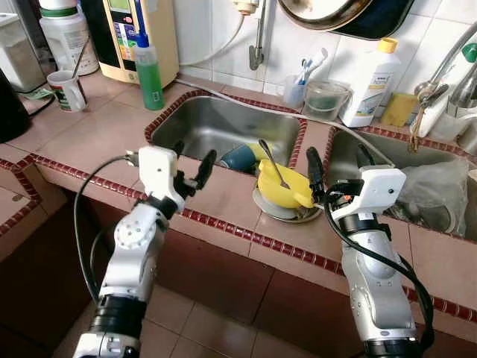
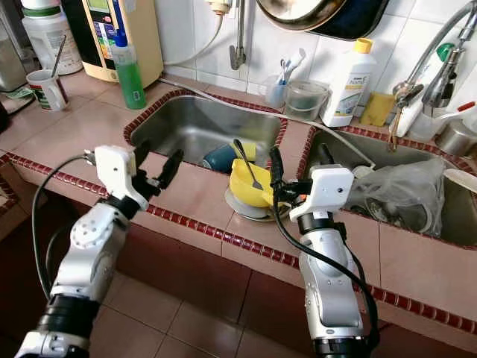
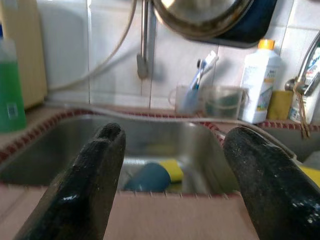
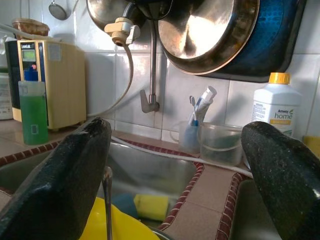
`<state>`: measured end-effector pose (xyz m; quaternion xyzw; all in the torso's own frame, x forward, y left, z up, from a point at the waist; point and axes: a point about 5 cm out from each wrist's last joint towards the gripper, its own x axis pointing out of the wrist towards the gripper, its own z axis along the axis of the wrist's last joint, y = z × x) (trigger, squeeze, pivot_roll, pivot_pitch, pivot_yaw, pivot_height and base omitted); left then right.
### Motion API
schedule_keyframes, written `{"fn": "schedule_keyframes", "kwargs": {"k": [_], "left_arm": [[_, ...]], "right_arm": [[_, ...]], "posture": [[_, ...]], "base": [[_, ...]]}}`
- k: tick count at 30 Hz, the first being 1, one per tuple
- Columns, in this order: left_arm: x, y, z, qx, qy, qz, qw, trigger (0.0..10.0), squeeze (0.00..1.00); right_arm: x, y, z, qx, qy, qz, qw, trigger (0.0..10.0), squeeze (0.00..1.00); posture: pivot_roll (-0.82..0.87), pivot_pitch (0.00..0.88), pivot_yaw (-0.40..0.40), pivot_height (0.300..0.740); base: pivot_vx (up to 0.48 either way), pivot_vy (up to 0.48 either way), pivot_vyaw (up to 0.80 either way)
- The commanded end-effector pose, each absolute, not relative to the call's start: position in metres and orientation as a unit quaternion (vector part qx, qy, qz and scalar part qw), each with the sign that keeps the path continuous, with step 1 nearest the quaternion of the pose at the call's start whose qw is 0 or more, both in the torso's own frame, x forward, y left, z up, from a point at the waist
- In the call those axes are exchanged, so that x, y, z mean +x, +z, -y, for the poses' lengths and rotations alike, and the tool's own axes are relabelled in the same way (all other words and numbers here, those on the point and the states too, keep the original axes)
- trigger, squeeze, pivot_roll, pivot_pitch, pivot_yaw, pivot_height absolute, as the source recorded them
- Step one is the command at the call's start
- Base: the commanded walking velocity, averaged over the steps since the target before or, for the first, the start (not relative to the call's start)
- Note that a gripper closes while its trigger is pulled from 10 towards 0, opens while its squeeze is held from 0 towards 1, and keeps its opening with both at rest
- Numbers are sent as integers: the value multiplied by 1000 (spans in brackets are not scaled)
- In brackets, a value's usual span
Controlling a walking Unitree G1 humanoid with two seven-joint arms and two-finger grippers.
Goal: Kitchen organization
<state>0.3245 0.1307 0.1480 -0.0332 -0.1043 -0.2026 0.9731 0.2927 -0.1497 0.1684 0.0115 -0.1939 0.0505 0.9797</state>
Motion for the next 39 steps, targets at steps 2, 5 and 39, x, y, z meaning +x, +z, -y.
{"fn": "schedule_keyframes", "kwargs": {"k": [2,5,39], "left_arm": [[323,154,-129,-26,-200,116,972,10000,1000],[322,153,-130,-3,-198,111,974,10000,161],[316,170,-100,76,-315,114,939,10000,0]], "right_arm": [[294,166,152,6,51,182,982,10000,1000],[294,164,150,5,63,176,982,10000,0],[313,171,175,-43,110,125,985,10000,0]], "posture": [[30,0,-41,740],[32,0,-42,740],[20,0,-30,740]], "base": [[0,0,0],[0,0,0],[0,0,0]]}}
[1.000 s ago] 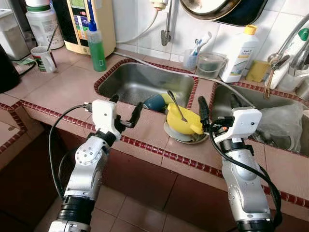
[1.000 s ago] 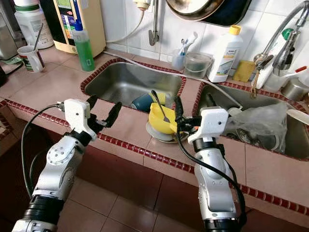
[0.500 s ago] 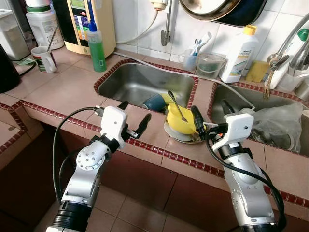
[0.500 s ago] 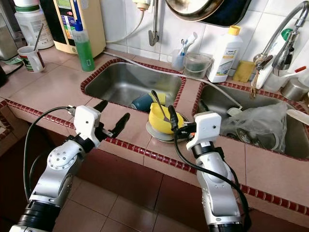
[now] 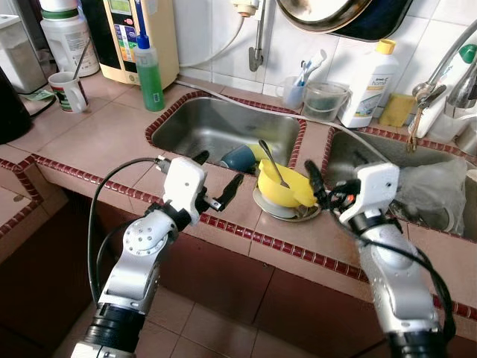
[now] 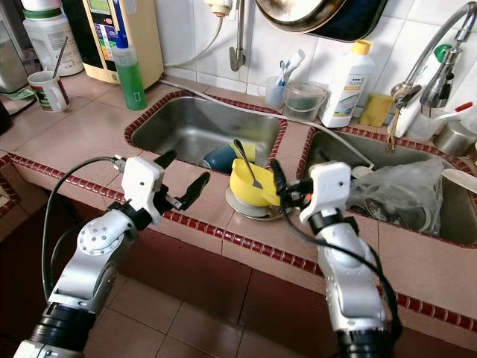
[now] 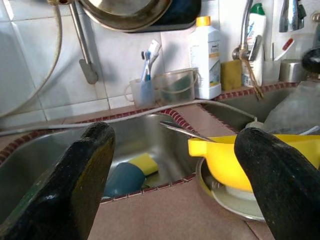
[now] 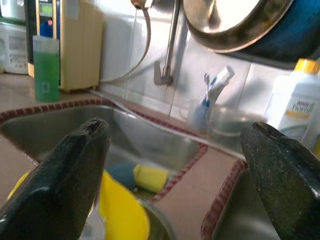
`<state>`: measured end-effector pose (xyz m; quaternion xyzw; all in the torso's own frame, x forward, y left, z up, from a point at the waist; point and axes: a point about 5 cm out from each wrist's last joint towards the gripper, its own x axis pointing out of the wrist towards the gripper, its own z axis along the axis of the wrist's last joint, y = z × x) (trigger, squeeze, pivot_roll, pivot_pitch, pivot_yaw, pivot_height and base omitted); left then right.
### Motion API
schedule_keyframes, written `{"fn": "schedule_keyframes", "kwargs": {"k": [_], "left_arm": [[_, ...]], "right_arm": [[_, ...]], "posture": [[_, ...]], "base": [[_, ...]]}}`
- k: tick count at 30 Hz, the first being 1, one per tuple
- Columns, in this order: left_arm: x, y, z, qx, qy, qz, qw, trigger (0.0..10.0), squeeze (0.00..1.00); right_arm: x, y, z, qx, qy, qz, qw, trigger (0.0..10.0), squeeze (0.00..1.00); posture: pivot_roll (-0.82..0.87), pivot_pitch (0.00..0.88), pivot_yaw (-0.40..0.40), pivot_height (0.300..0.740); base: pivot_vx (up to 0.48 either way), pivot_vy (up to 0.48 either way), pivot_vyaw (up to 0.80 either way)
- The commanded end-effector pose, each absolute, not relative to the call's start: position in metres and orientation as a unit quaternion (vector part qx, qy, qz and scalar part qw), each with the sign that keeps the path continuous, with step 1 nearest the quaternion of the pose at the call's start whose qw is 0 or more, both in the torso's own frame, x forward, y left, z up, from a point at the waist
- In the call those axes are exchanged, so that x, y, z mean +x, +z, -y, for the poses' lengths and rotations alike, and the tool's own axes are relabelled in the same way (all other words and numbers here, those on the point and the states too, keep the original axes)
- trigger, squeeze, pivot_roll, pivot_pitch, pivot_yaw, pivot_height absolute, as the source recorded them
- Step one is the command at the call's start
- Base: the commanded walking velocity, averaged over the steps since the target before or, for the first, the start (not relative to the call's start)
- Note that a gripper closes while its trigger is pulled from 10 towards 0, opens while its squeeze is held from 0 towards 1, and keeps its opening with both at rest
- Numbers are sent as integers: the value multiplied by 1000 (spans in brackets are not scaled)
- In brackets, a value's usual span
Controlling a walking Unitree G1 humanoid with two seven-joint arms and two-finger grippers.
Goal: Kitchen organization
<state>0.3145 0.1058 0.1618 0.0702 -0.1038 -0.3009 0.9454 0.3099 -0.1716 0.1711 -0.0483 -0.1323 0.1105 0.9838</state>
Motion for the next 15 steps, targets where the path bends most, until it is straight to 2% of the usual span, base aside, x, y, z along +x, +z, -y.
{"fn": "schedule_keyframes", "kwargs": {"k": [1,11,15], "left_arm": [[318,173,-98,75,-315,117,939,10000,0],[320,180,-98,67,-318,119,938,10000,0],[318,182,-96,67,-334,117,933,10000,0]], "right_arm": [[319,175,173,-35,114,124,985,10000,0],[342,196,163,-6,117,113,987,10000,0],[356,199,164,4,99,82,992,10000,0]], "posture": [[20,0,-28,740],[21,0,-25,740],[30,0,-35,740]], "base": [[0,0,0],[0,0,0],[0,0,0]]}}
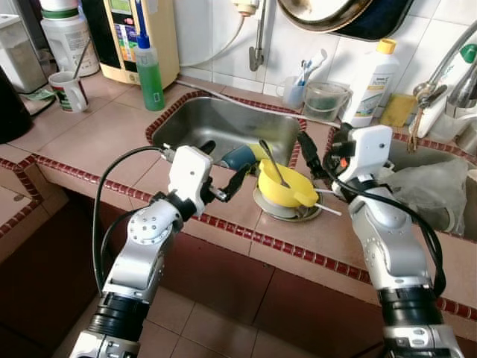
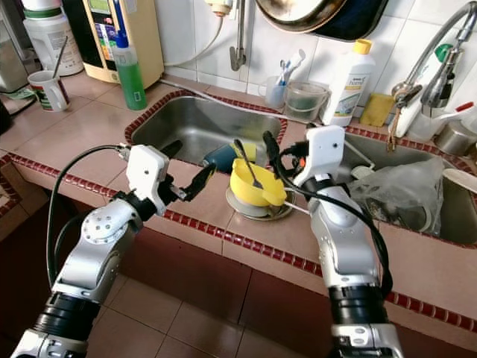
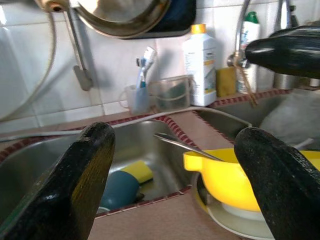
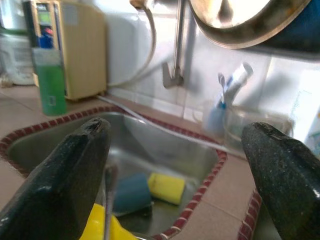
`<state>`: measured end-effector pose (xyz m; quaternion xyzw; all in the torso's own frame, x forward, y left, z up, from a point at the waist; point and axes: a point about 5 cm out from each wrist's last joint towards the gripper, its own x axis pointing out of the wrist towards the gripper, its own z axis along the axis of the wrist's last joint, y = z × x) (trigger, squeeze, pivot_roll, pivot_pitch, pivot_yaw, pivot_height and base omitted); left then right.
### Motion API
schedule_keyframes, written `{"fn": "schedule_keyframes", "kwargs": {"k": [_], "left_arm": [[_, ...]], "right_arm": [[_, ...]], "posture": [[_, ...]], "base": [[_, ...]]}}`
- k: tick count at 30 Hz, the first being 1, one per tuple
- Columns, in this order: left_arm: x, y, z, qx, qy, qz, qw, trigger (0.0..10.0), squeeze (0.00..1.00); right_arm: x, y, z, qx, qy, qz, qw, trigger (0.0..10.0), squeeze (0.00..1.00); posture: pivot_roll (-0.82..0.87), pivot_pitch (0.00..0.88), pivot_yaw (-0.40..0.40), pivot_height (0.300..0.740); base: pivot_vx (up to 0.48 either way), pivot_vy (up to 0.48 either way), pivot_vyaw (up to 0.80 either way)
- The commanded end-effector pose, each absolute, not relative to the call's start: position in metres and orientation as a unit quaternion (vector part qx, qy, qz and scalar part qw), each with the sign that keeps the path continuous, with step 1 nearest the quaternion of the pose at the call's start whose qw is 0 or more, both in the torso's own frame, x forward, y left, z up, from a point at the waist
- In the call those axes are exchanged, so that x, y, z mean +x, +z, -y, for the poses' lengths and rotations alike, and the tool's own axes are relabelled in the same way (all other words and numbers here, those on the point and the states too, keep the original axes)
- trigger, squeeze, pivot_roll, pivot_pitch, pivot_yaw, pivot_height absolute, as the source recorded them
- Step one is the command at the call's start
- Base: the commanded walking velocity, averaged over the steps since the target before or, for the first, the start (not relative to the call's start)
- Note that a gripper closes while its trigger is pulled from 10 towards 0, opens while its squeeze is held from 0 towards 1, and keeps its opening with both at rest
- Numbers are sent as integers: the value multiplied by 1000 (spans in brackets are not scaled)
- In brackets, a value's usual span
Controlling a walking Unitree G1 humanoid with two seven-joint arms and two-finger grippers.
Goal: Kitchen organization
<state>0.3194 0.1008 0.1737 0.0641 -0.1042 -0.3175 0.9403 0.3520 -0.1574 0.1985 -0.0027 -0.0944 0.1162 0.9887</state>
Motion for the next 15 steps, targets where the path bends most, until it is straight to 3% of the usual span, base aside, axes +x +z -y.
{"fn": "schedule_keyframes", "kwargs": {"k": [1,15], "left_arm": [[316,182,-95,70,-339,116,931,10000,0],[286,181,-81,77,-431,121,891,10000,0]], "right_arm": [[358,199,164,7,96,76,992,10000,0],[374,192,167,26,87,-3,996,10000,0]], "posture": [[32,0,-37,740],[45,0,-57,740]], "base": [[0,0,0],[0,0,0]]}}
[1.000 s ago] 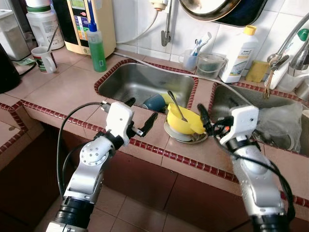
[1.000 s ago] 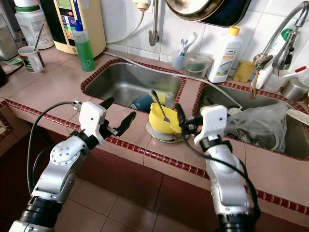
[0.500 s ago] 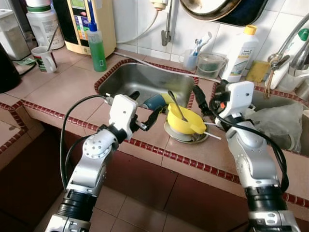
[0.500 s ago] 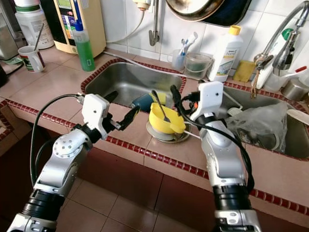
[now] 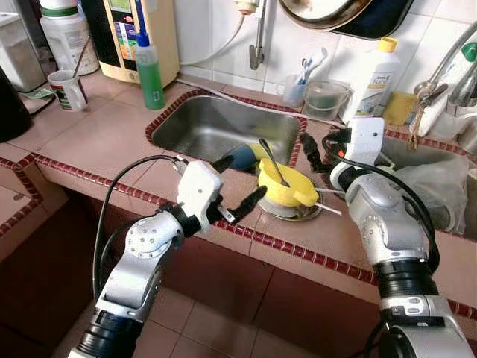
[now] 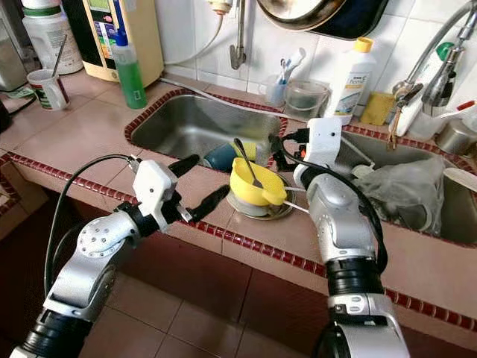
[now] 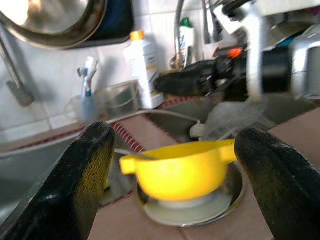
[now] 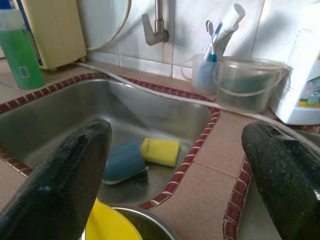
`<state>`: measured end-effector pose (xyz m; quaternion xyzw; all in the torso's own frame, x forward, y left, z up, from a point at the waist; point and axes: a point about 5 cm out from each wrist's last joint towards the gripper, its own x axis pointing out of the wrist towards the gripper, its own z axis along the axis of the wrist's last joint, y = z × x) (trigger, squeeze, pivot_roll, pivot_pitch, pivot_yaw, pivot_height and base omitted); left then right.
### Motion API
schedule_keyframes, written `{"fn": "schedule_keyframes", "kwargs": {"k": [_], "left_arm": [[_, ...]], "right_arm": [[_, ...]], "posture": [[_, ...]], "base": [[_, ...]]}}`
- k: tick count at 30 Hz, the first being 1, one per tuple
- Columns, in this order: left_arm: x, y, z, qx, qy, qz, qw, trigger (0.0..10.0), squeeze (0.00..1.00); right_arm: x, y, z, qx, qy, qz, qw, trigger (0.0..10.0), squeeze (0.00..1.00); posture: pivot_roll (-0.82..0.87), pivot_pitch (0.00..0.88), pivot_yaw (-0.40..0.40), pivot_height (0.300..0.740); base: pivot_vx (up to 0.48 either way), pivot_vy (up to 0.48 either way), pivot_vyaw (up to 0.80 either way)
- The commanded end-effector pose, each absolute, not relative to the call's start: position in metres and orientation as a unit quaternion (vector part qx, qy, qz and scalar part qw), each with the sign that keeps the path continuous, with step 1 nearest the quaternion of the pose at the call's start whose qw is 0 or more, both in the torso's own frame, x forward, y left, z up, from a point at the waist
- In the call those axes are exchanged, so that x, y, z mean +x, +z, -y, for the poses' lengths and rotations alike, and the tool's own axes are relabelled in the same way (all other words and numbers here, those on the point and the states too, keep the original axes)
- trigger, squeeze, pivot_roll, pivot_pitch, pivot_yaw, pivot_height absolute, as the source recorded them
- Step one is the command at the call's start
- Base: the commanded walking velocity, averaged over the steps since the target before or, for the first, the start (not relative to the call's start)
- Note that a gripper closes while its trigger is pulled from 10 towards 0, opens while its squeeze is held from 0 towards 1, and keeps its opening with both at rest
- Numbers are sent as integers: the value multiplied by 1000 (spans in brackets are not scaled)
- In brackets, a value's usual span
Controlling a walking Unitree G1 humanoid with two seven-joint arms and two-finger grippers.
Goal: Kitchen organization
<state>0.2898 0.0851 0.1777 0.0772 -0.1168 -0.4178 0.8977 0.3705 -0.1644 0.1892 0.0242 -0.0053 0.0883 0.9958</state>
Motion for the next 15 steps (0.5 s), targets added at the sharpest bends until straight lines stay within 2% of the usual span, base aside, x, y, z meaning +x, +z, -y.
{"fn": "schedule_keyframes", "kwargs": {"k": [1,15], "left_arm": [[286,182,-81,75,-432,121,891,10000,0],[284,192,-78,56,-421,131,896,10000,0]], "right_arm": [[375,192,166,25,89,-8,996,10000,0],[384,189,154,-20,135,-53,989,10000,0]], "posture": [[45,0,-57,740],[59,0,-84,740]], "base": [[0,0,0],[0,0,0]]}}
